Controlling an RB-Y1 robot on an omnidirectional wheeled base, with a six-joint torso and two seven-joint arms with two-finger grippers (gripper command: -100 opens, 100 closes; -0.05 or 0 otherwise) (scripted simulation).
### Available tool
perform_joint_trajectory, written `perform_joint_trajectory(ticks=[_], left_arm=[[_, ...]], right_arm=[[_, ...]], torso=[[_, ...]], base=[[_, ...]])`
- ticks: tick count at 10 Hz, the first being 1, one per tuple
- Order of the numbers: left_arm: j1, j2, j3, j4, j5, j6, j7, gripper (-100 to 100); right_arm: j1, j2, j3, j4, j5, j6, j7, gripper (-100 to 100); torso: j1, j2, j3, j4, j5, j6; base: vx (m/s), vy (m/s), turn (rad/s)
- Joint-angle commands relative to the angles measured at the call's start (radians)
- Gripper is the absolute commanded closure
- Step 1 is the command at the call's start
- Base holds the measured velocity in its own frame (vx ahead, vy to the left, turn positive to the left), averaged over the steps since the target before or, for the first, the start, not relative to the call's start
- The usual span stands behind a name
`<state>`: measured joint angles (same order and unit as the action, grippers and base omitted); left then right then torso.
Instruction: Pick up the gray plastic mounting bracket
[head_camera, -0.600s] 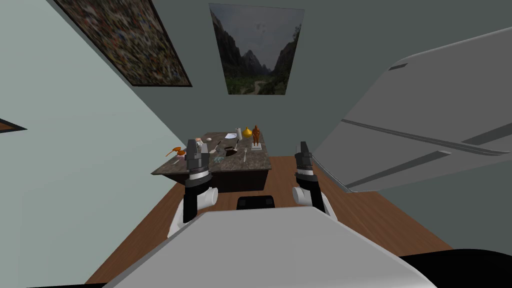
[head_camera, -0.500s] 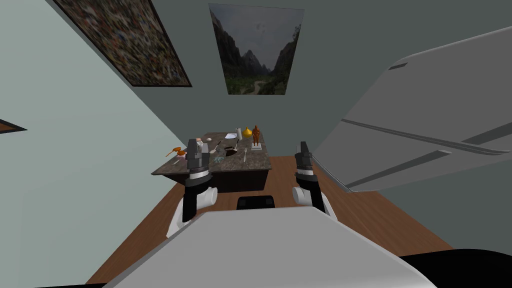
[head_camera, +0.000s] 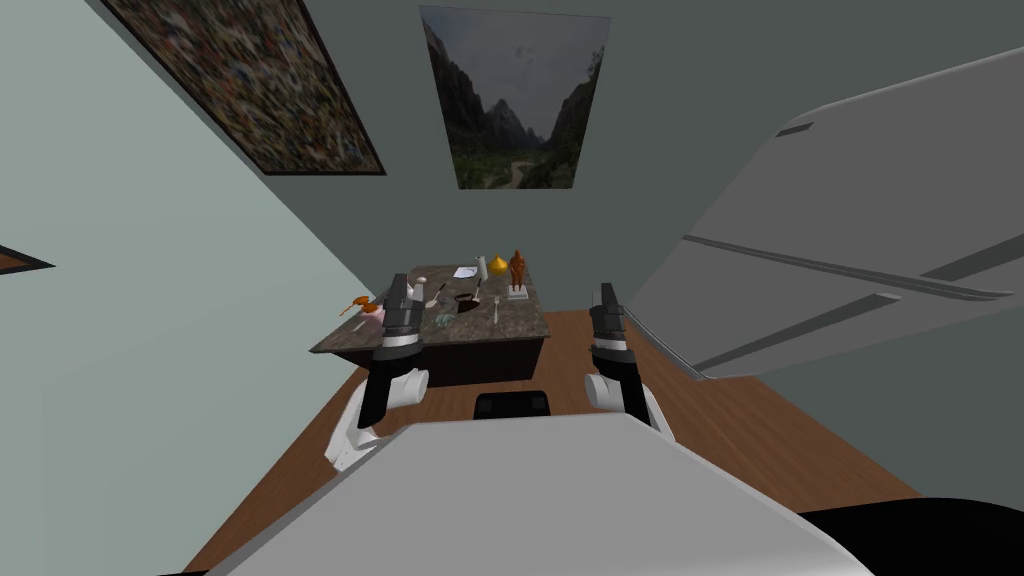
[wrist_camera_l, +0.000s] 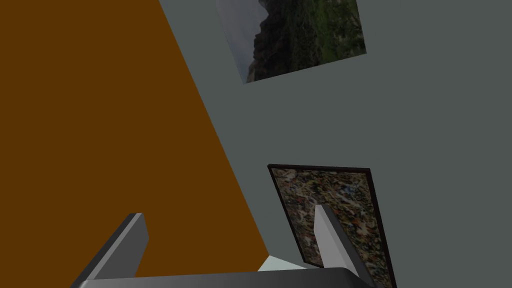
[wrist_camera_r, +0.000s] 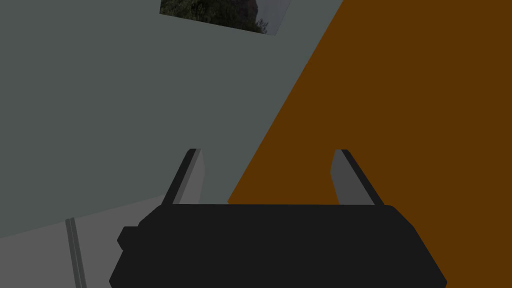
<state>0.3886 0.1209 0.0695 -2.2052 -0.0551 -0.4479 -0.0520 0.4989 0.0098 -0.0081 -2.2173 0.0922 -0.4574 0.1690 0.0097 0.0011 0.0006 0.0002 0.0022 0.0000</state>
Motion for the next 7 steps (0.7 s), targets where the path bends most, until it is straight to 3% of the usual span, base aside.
perform_joint_trajectory(ticks=[1,3,6,7], left_arm=[[-0.032,0.036,0.006,0.019,0.012,0.05,0.007,-100],[-0.057,0.055,0.012,0.033,0.021,0.095,0.013,-100],[-0.114,0.085,0.024,0.066,0.039,0.176,0.025,-100],[-0.114,0.085,0.024,0.066,0.039,0.185,0.025,-100]], right_arm=[[0.0,0.0,0.0,0.0,0.0,0.0,0.0,0],[0.0,0.0,0.0,0.0,0.0,0.0,0.0,0],[0.0,0.0,0.0,0.0,0.0,0.0,0.0,0],[0.0,0.0,0.0,0.0,0.0,0.0,0.0,0]], torso=[[0.0,0.0,0.0,0.0,0.0,0.0],[0.002,-0.001,-0.001,0.0,0.0,0.0],[-0.005,0.0,0.0,0.0,-0.001,0.0],[-0.004,0.0,0.0,0.0,-0.001,0.0]], base=[[0.003,0.136,-0.038],[-0.015,0.147,-0.032],[-0.022,0.077,-0.022],[-0.027,0.078,-0.021]])
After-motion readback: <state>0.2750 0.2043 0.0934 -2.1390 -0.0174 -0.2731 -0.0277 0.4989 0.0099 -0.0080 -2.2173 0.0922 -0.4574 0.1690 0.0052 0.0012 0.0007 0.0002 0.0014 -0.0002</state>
